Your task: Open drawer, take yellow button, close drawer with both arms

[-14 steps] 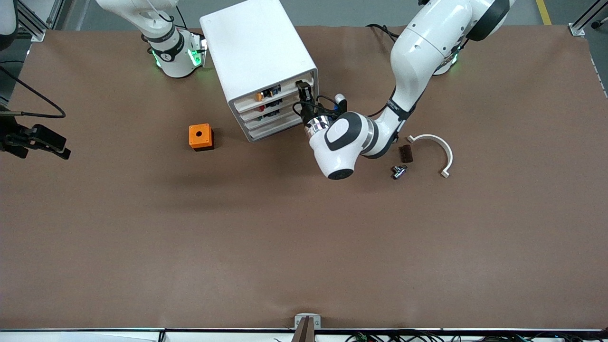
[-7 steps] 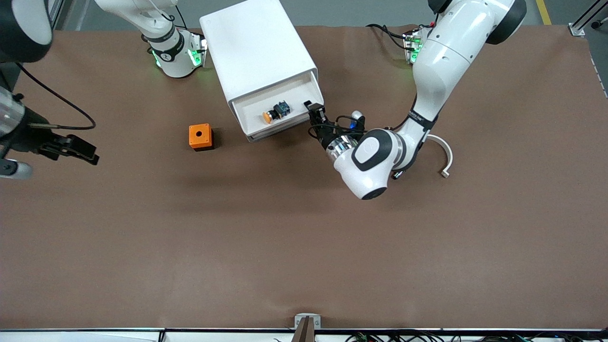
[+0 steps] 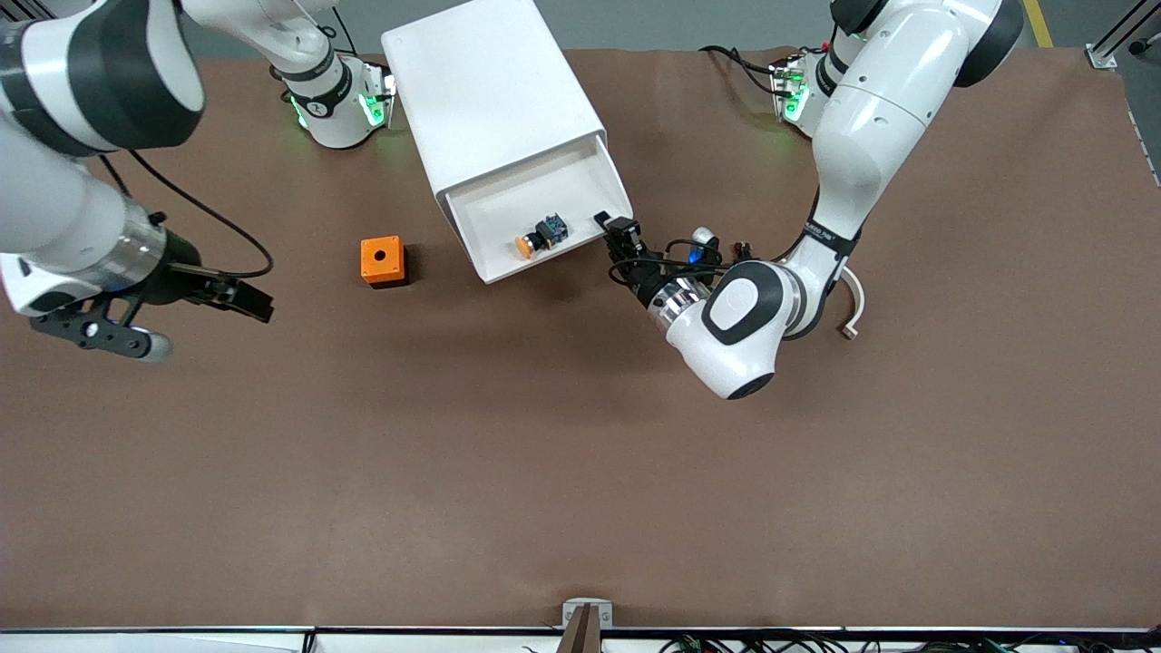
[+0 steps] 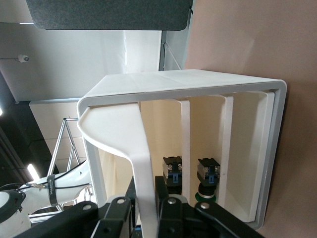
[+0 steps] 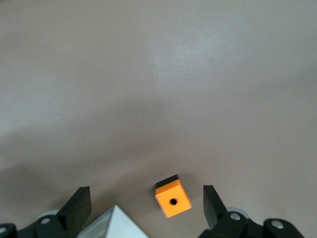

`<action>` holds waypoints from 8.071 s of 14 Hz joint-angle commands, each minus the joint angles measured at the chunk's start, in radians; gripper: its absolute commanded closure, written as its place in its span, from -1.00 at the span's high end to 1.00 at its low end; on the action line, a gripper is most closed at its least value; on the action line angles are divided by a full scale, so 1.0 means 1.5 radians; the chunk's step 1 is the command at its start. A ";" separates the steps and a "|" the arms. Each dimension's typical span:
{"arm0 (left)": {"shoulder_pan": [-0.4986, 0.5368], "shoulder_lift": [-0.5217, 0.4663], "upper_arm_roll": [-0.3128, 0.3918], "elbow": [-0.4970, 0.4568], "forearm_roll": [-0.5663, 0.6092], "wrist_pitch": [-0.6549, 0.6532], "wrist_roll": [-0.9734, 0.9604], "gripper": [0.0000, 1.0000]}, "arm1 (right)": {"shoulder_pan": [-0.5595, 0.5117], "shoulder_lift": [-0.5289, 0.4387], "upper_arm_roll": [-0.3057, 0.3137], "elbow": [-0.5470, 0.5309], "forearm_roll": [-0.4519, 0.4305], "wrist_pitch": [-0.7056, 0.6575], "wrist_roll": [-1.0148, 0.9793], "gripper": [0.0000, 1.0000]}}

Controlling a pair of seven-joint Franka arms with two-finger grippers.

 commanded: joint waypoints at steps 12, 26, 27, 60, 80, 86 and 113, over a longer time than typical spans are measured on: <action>0.057 -0.023 0.001 0.020 -0.009 0.029 0.255 0.99 | 0.237 0.023 -0.006 -0.087 0.084 0.071 0.513 1.00; 0.072 -0.031 0.067 0.091 0.106 0.089 0.703 0.99 | 0.393 0.035 -0.006 -0.198 0.083 0.266 0.710 0.90; 0.066 -0.036 0.067 0.092 0.122 0.119 0.732 0.99 | 0.395 0.035 -0.006 -0.197 0.083 0.266 0.710 0.68; -0.155 -0.129 0.063 0.103 0.631 0.326 0.799 0.99 | -0.074 0.061 -0.012 -0.117 0.015 0.167 -0.156 -1.00; -0.299 -0.115 0.060 0.089 0.623 0.285 0.743 0.99 | -0.254 0.326 -0.006 -0.114 0.012 0.453 -0.489 -0.97; -0.319 -0.114 0.048 0.083 0.596 0.278 0.726 0.99 | -0.249 0.335 -0.006 -0.114 0.011 0.458 -0.501 0.20; -0.284 -0.105 0.048 -0.001 0.209 0.278 0.716 0.99 | -0.219 -0.170 -0.006 -0.200 0.000 0.134 -0.434 1.00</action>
